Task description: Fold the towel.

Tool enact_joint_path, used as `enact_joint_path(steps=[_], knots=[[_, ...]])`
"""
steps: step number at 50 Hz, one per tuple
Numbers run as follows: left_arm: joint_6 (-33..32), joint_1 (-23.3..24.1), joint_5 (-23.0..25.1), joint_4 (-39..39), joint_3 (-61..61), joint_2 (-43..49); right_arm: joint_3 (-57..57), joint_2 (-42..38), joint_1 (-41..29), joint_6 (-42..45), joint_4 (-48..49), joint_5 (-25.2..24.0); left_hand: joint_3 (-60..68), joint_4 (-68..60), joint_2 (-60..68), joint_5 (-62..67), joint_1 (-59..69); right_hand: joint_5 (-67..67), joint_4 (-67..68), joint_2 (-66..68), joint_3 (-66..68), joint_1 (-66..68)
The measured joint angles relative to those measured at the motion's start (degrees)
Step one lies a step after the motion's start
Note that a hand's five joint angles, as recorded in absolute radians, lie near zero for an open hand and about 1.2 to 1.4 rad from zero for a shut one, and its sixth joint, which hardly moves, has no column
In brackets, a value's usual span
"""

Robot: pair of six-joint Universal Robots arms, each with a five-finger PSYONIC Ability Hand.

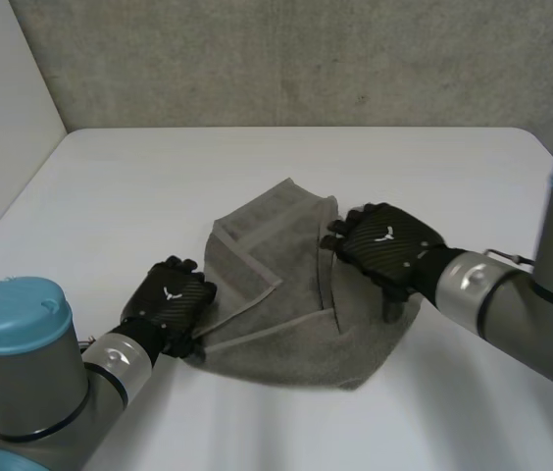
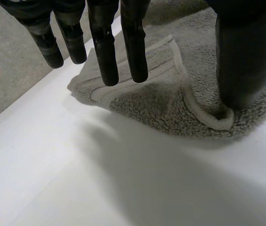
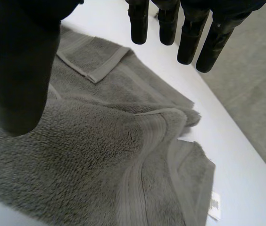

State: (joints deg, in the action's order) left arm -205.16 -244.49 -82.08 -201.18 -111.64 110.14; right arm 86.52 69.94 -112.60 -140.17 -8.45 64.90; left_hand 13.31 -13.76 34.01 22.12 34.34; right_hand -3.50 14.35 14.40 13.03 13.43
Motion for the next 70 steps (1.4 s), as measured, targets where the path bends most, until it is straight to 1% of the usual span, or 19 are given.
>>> enact_joint_path(steps=[5, 9, 15, 20, 22, 24, 25, 26, 27, 28, 29, 30, 33, 35, 40, 43, 52, 61, 70], knots=[[-0.05, 0.51, 0.1, -0.79, -1.22, -0.36, -9.04, -7.79, -2.3, 4.09, -3.98, 1.07, 0.0, 0.0, 0.0, -0.01, 0.0, 0.0, 0.0, 0.0, 0.0, -0.01], [-0.08, 0.94, 0.67, -1.23, -2.29, -0.95, -15.57, -13.57, -3.34, 6.46, -5.23, 3.77, 0.0, 0.0, 0.0, 0.0, 0.0, 0.0, 0.0, 0.0, 0.0, -0.01], [-0.24, 1.39, 3.78, -1.3, -4.3, -2.65, -22.67, -20.44, -3.65, 8.45, -4.9, 8.19, 0.0, 0.0, 0.0, 0.02, 0.0, 0.0, 0.0, 0.0, 0.0, 0.0], [-0.45, 1.6, 6.95, -1.27, -5.89, -3.65, -26.12, -24.49, -3.57, 10.51, -4.65, 9.56, 0.0, 0.0, 0.0, 0.02, 0.0, -1.61, 0.0, 0.87, 0.0, 1.85], [-0.52, 1.65, 7.72, -1.27, -6.28, -3.77, -27.07, -25.64, -3.55, 11.33, -4.61, 9.8, 0.0, 0.0, 0.0, 0.04, 0.0, -7.96, 0.0, 5.98, 0.0, 7.24], [-0.6, 1.68, 8.38, -1.28, -6.58, -3.67, -28.05, -26.82, -3.52, 12.36, -4.61, 10.04, 0.0, 0.0, 0.0, 0.09, 0.0, -17.62, 0.0, 16.76, 0.0, 17.75], [-0.62, 1.69, 8.46, -1.29, -6.59, -3.62, -28.21, -26.99, -3.52, 12.55, -4.61, 10.07, 0.0, 0.0, 0.0, 0.11, 0.0, -20.1, 0.0, 19.62, 0.0, 19.79], [-0.66, 1.7, 8.62, -1.3, -6.58, -3.43, -28.49, -27.28, -3.51, 12.95, -4.6, 10.11, 0.0, 0.0, 0.0, 0.13, 0.0, -26.37, 0.0, 27.6, 0.0, 27.29], [-0.7, 1.71, 8.7, -1.3, -6.53, -3.21, -28.67, -27.45, -3.51, 13.28, -4.6, 10.12, 0.0, 0.0, 0.0, 0.13, 0.0, -31.9, 0.0, 32.75, 0.0, 33.31], [-0.73, 1.73, 8.73, -1.31, -6.39, -2.88, -28.68, -27.4, -3.5, 13.49, -4.61, 10.09, 0.0, 0.0, 0.0, 0.17, 0.0, -36.72, 0.0, 37.3, 0.0, 38.66], [-0.75, 1.74, 8.73, -1.31, -6.3, -2.67, -28.61, -27.29, -3.5, 13.57, -4.61, 10.06, 0.0, 0.0, 0.0, 0.19, 0.0, -39.07, 0.0, 39.48, 0.0, 40.56], [-0.79, 1.75, 8.72, -1.32, -6.06, -2.22, -28.26, -26.81, -3.44, 13.68, -4.6, 9.96, 0.0, 0.0, 0.0, 0.27, 0.0, -45.05, 0.0, 44.85, 0.0, 47.47], [-0.98, 1.8, 8.47, -1.33, -5.19, -0.84, -26.53, -24.92, -3.21, 13.69, -4.53, 9.64, 0.0, 0.0, 0.0, 0.37, 0.0, -54.19, 0.0, 53.02, 0.0, 54.58], [-1.14, 1.8, 8.27, -1.33, -4.59, 0.0, -24.59, -23.07, -2.77, 13.62, -4.43, 9.41, 0.0, 0.0, 0.0, 0.37, 0.0, -55.71, 0.0, 53.93, 0.0, 55.73], [-1.47, 1.57, 7.89, -1.34, -2.99, 1.31, -17.86, -17.5, -0.53, 13.28, -3.93, 8.61, 0.0, 0.0, 0.0, 0.36, 0.0, -55.9, 0.0, 53.93, 0.0, 55.97], [-1.57, 1.34, 7.79, -1.33, -2.03, 1.6, -11.58, -12.93, 1.89, 12.97, -3.51, 7.23, 0.0, 0.0, 0.0, 0.36, 0.0, -55.7, 0.0, 53.92, 0.0, 55.69], [-1.57, 1.2, 7.76, -1.73, -0.51, 1.97, -0.32, -5.5, 7.54, 10.18, -3.1, 3.04, 0.0, 0.0, 0.0, 0.32, 0.0, -54.81, 0.0, 53.72, 0.0, 54.52], [-1.57, 1.14, 7.76, -1.88, 0.88, 3.1, 6.7, -1.38, 13.58, 7.13, -2.78, -1.5, 0.0, 0.0, 0.0, 0.07, 0.0, -54.85, 0.0, 53.74, 0.0, 54.63], [-1.84, 0.89, 7.52, -1.73, 1.22, 3.23, 9.02, -0.65, 17.63, 6.83, -2.15, -3.17, 0.0, 0.0, 0.0, 0.03, 0.0, -54.95, 0.0, 53.88, 0.0, 54.76]])
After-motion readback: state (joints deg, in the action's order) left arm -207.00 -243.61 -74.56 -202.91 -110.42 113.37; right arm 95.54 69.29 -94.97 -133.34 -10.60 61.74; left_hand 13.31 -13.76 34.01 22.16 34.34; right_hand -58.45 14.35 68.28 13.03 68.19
